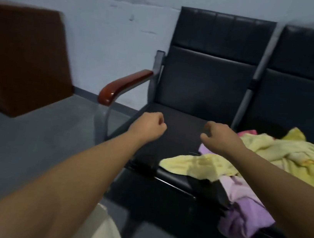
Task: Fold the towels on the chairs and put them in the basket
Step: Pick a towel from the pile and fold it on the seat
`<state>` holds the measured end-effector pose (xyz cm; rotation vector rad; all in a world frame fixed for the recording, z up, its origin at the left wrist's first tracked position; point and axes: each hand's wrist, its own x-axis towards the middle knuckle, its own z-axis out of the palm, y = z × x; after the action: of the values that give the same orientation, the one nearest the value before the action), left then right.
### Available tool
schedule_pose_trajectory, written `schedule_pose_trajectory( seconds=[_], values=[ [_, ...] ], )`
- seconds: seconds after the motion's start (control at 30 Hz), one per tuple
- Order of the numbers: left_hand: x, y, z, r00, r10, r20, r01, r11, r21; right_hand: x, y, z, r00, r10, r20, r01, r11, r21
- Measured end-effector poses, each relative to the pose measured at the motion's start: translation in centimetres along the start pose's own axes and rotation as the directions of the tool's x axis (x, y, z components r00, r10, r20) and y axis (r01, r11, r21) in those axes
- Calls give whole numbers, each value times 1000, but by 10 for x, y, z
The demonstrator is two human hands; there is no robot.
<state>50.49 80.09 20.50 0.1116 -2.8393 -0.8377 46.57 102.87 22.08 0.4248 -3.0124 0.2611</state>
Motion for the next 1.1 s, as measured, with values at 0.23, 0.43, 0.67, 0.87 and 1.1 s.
schedule_pose_trajectory(
  seconds=[0.23,0.43,0.67,0.87,1.1],
  values=[
    [35,57,131,945,131,300,-135,991,-8,-14,105,62,995,67,77,-53,984,-168],
    [61,58,192,857,154,491,-280,940,193,-14,140,121,993,75,89,-66,992,-104],
    [67,63,176,944,170,281,-134,981,-143,3,145,123,984,179,25,-179,984,-25],
    [59,53,133,975,87,203,-23,954,-299,5,142,106,957,240,-160,-227,969,92],
    [44,35,101,916,-10,400,296,691,-659,0,121,100,877,388,282,-434,393,811]
  ],
)
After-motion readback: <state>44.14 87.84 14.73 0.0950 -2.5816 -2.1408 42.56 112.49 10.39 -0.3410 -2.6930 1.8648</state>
